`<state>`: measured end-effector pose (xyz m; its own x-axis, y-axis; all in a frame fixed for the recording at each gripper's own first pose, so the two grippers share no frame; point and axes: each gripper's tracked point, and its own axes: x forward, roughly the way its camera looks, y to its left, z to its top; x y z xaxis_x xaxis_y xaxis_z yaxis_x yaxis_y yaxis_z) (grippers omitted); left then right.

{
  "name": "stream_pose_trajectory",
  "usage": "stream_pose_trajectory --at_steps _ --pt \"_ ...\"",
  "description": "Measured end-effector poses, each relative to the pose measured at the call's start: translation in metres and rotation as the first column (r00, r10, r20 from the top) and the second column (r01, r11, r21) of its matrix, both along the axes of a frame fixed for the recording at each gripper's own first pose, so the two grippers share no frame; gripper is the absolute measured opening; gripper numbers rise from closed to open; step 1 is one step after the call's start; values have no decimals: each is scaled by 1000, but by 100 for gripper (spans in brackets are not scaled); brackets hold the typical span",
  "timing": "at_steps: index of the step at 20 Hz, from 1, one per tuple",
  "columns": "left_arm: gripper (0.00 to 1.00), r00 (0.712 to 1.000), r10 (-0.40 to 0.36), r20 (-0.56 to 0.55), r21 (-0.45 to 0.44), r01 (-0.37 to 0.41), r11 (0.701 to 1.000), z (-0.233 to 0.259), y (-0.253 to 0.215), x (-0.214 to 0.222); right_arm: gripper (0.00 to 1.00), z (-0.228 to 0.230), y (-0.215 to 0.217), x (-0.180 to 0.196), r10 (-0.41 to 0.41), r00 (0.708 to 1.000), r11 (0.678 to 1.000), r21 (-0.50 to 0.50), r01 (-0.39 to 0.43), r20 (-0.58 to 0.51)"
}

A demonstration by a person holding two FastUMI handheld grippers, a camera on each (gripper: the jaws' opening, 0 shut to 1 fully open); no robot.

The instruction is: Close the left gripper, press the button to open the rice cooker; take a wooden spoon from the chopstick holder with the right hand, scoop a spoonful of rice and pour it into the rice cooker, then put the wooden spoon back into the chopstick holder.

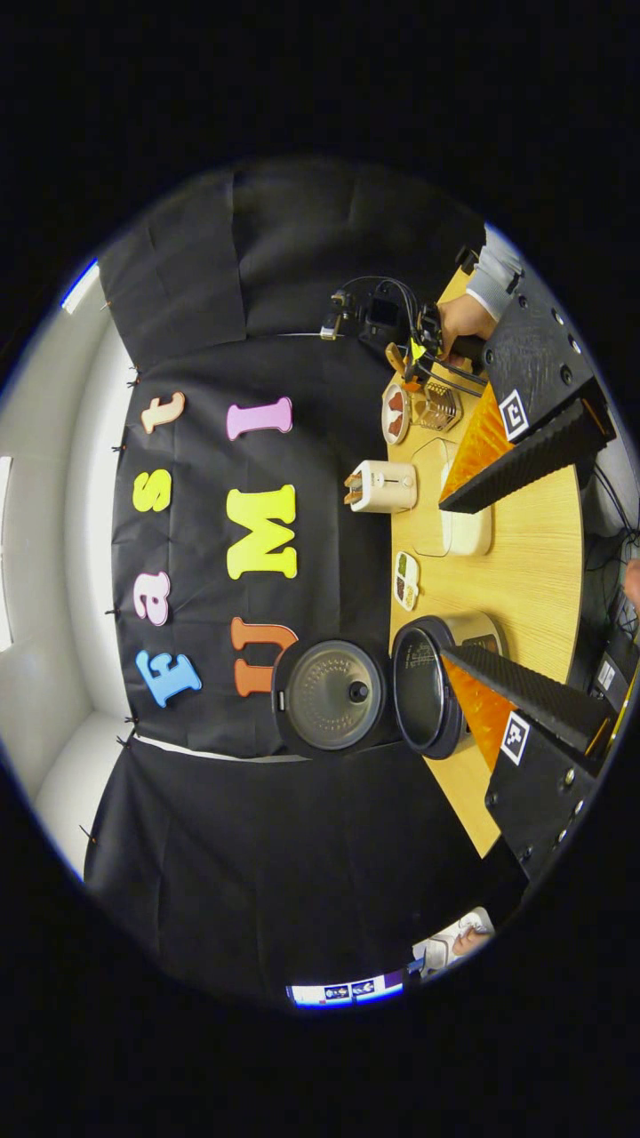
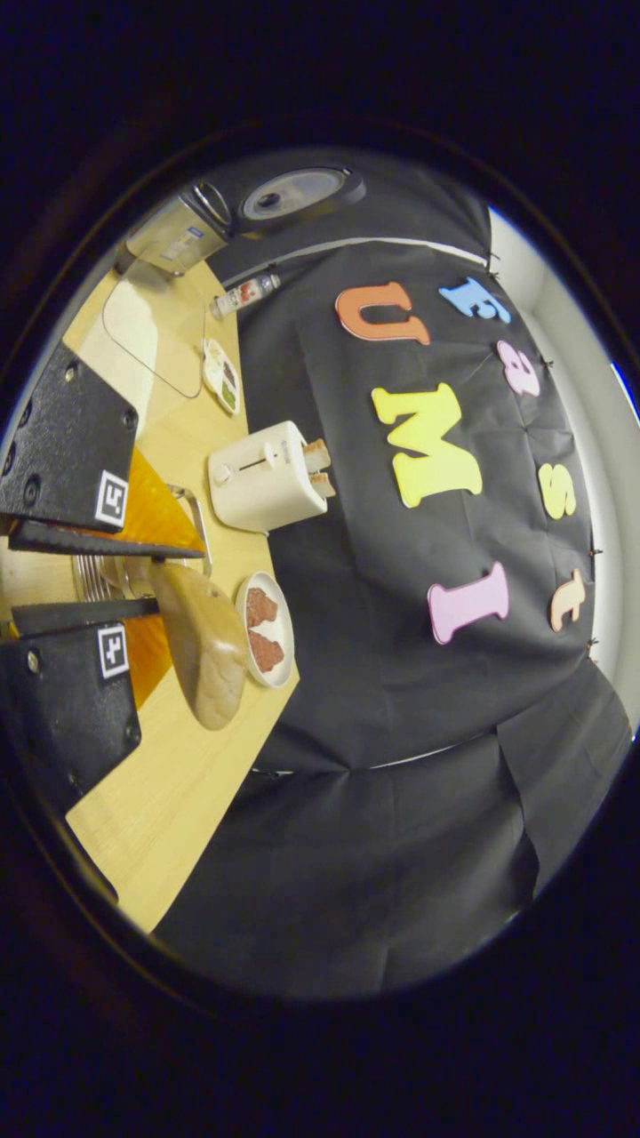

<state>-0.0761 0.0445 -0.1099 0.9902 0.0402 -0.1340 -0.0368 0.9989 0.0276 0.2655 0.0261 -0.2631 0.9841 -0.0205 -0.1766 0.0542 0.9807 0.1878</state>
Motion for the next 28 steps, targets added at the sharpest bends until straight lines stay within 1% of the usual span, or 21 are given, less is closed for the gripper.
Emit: stream_pose_trajectory --at_steps 1,3,4,5,6,8,9,10,12,14,16,20,22,25,28 --pt "95 1000 1 -1 0 -1 1000 -1 1 -1 26 -1 5 2 6 1000 1000 -13 -6 -1" --pt "95 1000 -6 4 -7 6 1000 -2 1 -2 23 3 11 4 35 999 999 -1 -35 -11" --pt "95 1000 -10 3 -13 10 1000 -3 1 -4 19 4 11 5 35 999 999 1 -35 -20" --pt "95 1000 -11 4 -18 11 1000 -3 3 -7 19 9 11 7 30 999 1000 4 -30 -13" --pt "95 1000 -11 11 -19 12 1000 -1 5 -9 18 14 12 7 30 999 999 -17 -30 -14" --pt "95 1000 -5 29 -22 5 1000 4 10 -14 15 32 18 3 43 999 997 -59 -41 27" --pt "100 999 -4 32 -26 5 1000 3 13 -16 14 40 22 1 56 997 996 -79 -52 47" --pt "95 999 -2 35 -34 4 999 3 14 -18 13 50 23 -3 63 996 993 -101 -56 64" --pt "95 999 -1 39 -45 3 999 3 19 -21 12 64 25 -8 67 995 989 -137 -56 77" --pt "95 999 -4 43 -54 7 998 2 22 -23 10 83 23 -16 50 994 984 -176 -32 99" --pt "95 999 -12 32 -63 14 998 -3 24 -25 10 104 29 -28 55 991 983 -183 -32 122" --pt "95 999 14 39 -77 -11 997 -2 36 -31 9 146 48 -57 104 980 984 -158 -77 168" --pt "95 999 16 52 -83 -12 996 -1 37 -33 9 167 66 -73 141 971 982 -153 -113 192" --pt "95 998 25 56 -87 -21 996 -3 42 -36 8 189 99 -95 210 955 971 -160 -179 210" --pt "95 998 29 63 -78 -24 997 -5 43 -38 9 196 142 -111 292 933 952 -155 -263 212"
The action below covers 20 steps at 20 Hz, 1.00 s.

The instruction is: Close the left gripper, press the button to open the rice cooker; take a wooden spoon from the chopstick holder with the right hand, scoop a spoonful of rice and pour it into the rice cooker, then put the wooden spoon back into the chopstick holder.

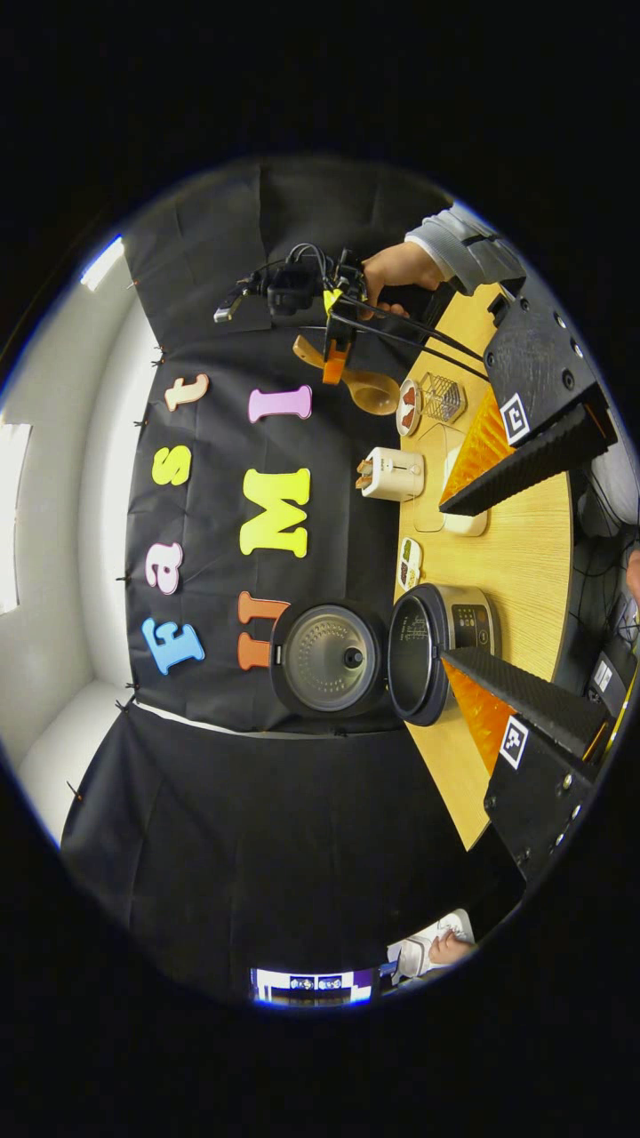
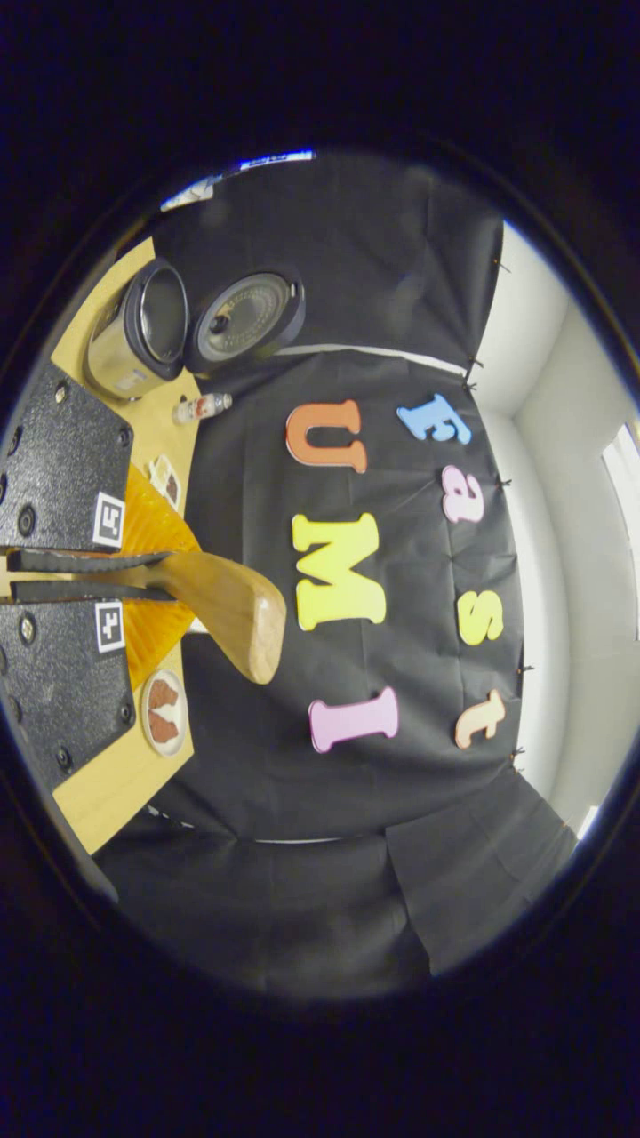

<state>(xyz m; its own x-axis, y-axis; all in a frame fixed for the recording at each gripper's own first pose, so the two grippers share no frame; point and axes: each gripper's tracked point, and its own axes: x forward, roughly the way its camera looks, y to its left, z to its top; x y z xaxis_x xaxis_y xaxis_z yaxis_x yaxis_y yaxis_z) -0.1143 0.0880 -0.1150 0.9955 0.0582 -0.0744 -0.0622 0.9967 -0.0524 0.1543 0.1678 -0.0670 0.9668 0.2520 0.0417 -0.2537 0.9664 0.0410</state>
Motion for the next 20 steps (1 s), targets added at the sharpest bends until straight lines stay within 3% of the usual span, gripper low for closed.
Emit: stream_pose_trajectory --at_steps 6,14,20 --pt "95 1000 24 19 -14 -24 1000 2 14 -3 9 -34 64 10 97 994 995 -23 -98 -56" --pt "95 998 48 30 -25 -47 999 -2 32 4 8 -98 108 48 161 973 987 4 -163 -166" --pt "95 999 44 -12 -52 -45 998 -19 36 16 9 -141 85 89 41 979 990 -126 -67 -197"
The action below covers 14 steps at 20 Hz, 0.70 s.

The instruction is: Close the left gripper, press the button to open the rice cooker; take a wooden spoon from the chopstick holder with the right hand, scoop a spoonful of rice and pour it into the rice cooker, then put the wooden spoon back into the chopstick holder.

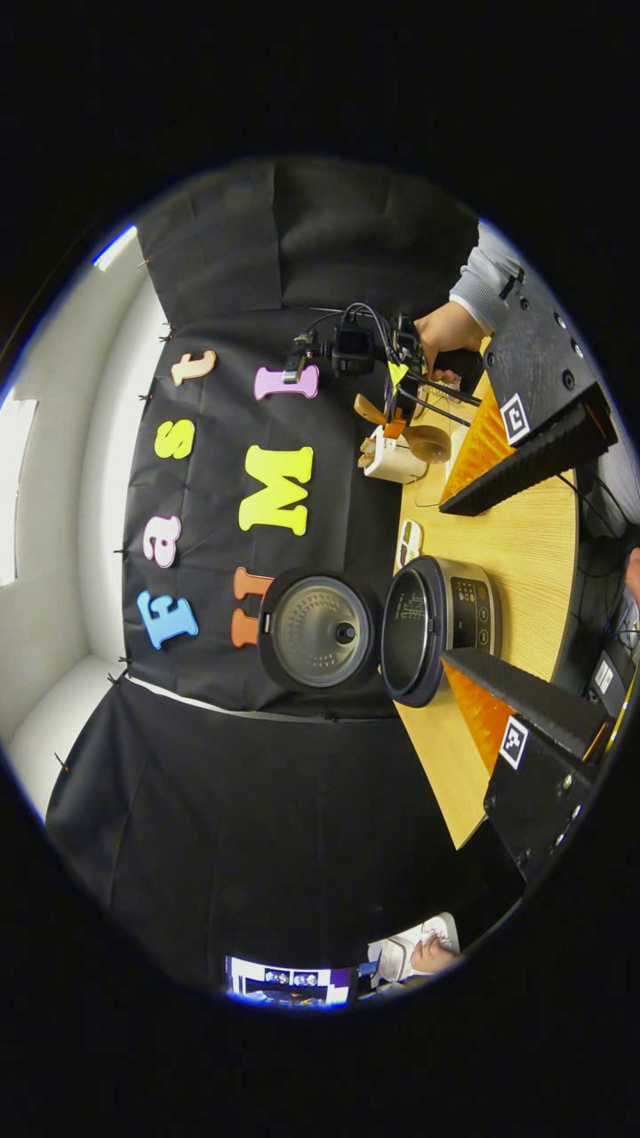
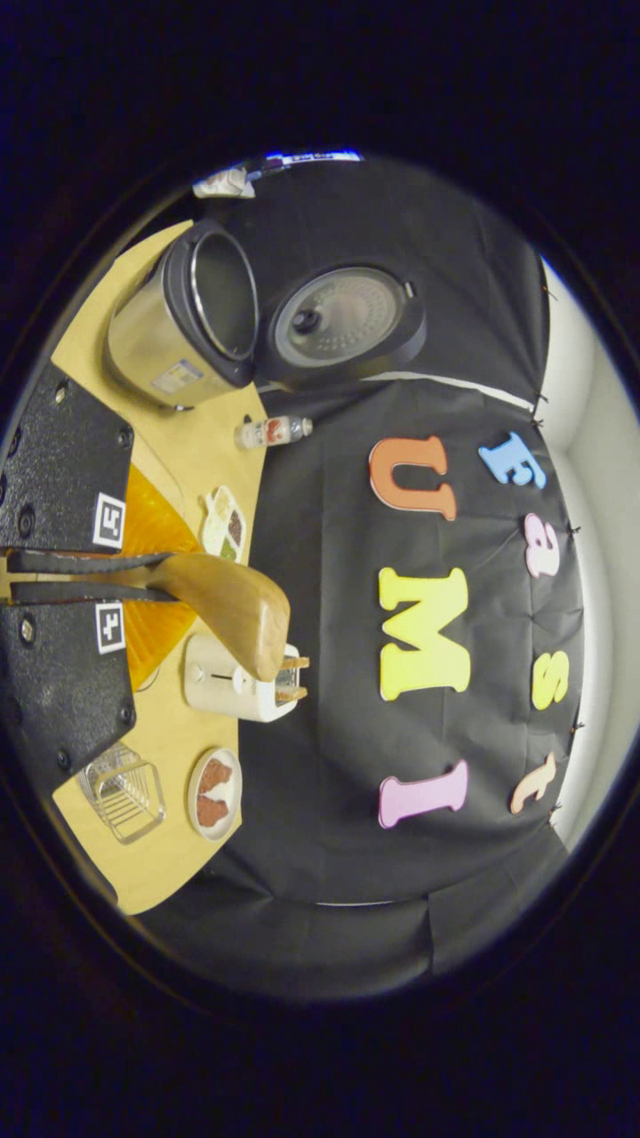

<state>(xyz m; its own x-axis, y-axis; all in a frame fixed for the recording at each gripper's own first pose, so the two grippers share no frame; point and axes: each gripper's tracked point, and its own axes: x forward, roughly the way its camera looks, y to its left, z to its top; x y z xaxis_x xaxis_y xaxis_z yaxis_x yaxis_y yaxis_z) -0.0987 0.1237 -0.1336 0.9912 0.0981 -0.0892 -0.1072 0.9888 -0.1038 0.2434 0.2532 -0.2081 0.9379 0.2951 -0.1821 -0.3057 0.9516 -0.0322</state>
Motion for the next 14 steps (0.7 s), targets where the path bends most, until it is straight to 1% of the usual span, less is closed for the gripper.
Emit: stream_pose_trajectory --at_steps 4,5,6,8,9,10,12,14 --pt "95 1000 -15 -2 -7 15 1000 -2 -4 4 8 -42 -13 20 -46 997 997 -59 42 -63" --pt "94 1000 -17 -3 -4 17 1000 -3 -4 6 9 -52 -13 22 -46 996 997 -67 41 -76" --pt "94 1000 -15 -5 -1 15 1000 -4 -2 7 9 -53 -9 21 -30 997 998 -51 27 -74" --pt "94 1000 -11 -11 -5 11 1000 -8 -1 9 9 -59 7 15 24 993 999 23 -22 -113" --pt "94 1000 -12 -15 -13 12 1000 -10 -1 11 9 -60 17 9 70 988 995 75 -60 -140" --pt "94 1000 -13 -20 -22 13 1000 -12 -1 12 9 -61 24 5 93 982 990 124 -73 -165" --pt "94 999 -17 -27 -33 16 999 -17 -3 14 9 -61 27 2 116 971 971 228 -67 -207" --pt "95 999 -15 -34 -32 14 999 -21 -3 14 9 -60 24 6 116 964 946 323 -34 -238"
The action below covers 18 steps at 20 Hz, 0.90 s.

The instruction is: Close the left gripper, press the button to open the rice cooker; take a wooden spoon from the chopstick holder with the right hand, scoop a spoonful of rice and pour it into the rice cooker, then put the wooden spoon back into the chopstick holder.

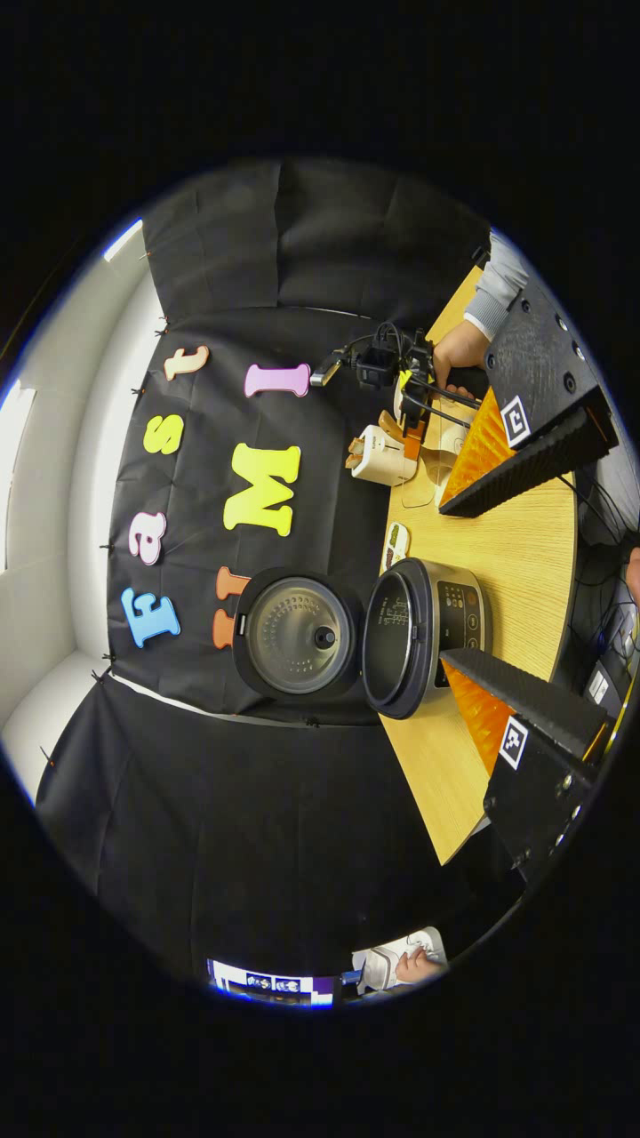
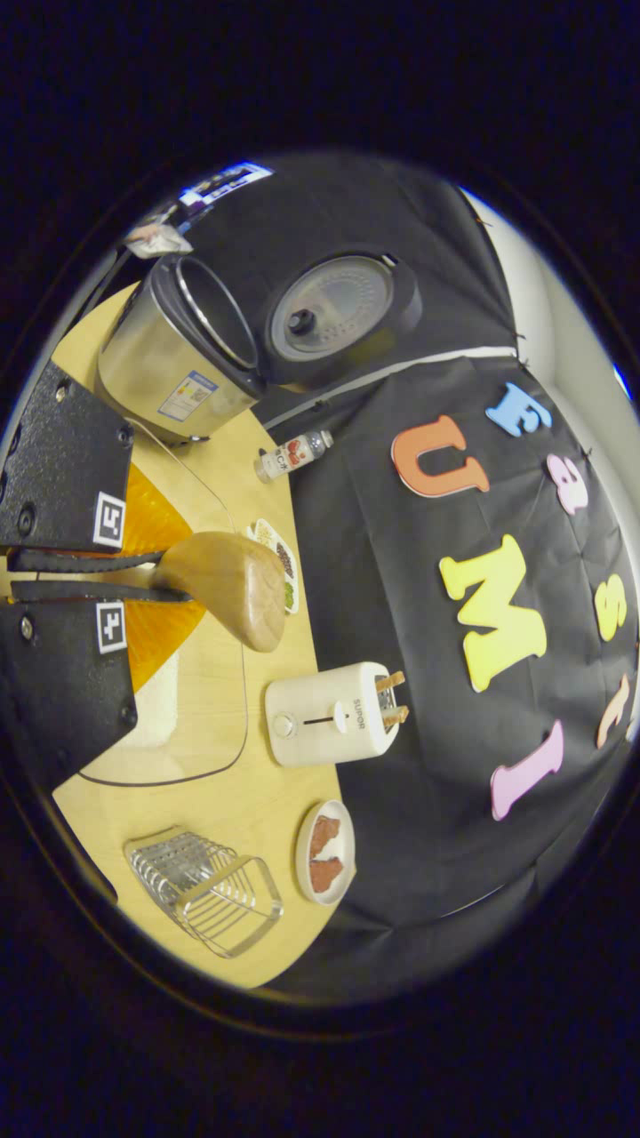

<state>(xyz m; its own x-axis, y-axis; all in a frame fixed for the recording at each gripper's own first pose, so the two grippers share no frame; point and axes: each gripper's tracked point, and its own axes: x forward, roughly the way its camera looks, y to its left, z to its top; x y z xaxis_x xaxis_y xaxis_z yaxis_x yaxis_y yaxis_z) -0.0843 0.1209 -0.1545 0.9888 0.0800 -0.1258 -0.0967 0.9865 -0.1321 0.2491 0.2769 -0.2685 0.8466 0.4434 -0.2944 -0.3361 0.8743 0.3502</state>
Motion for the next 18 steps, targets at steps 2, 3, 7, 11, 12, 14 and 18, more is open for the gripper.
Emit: stream_pose_trajectory --at_steps 2,3,7,11,12,14,18 --pt "95 1000 -1 -2 6 1 1000 -2 -1 0 9 -2 -4 3 -23 997 991 128 33 -74" --pt "94 1000 -2 -4 9 2 1000 -3 -1 1 9 -2 -5 6 -29 995 983 176 46 -100" --pt "95 1000 4 -11 18 -4 1000 -5 0 0 8 1 3 10 24 982 943 332 40 -188" --pt "94 1000 8 -18 23 -7 1000 -5 1 -4 8 9 -6 6 37 972 895 441 70 -230" --pt "94 1000 9 -19 27 -9 1000 -4 2 -4 8 13 -13 7 31 971 874 477 88 -237" --pt "94 1000 9 -19 34 -8 999 -2 1 -5 8 20 -31 7 7 969 833 538 131 -246" --pt "94 1000 1 -12 43 -1 999 3 -5 -6 8 37 -64 3 -29 968 746 640 186 -248"
